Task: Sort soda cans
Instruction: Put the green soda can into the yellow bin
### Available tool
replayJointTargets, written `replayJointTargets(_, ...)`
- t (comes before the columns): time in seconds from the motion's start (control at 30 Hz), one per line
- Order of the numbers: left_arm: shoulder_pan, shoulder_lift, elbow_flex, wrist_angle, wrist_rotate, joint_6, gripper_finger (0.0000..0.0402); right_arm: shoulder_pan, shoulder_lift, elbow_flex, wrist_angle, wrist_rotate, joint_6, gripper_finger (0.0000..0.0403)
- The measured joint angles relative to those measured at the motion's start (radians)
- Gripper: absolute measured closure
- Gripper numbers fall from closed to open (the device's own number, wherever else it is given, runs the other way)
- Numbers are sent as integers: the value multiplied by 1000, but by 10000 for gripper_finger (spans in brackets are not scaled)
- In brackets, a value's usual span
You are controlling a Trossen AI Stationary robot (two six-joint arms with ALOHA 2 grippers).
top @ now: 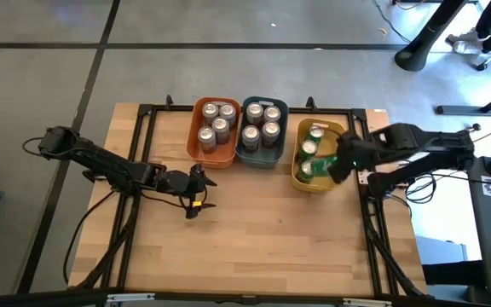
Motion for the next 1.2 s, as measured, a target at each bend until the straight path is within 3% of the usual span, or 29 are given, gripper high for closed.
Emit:
replayJointTargets(0.23, 0, 0, 0, -2, 0, -6, 54, -253, 38, 0, -2, 90, -183, 131)
replayJointTargets(0.5, 0, 0, 0, -3, 0, -8, 54, -481, 106, -56, 0, 36, -403, 131)
replayJointTargets(0.8, 0, 0, 0, -2, 0, 0, 54, -567, 195, -213, 114, -34, -515, 128)
replayJointTargets(0.97, 0, 0, 0, -2, 0, 4, 54, -600, 265, -225, 159, 32, -567, 131)
replayJointTargets(1.2, 0, 0, 0, -2, 0, -5, 54, -649, 355, -263, 258, 9, -608, 126)
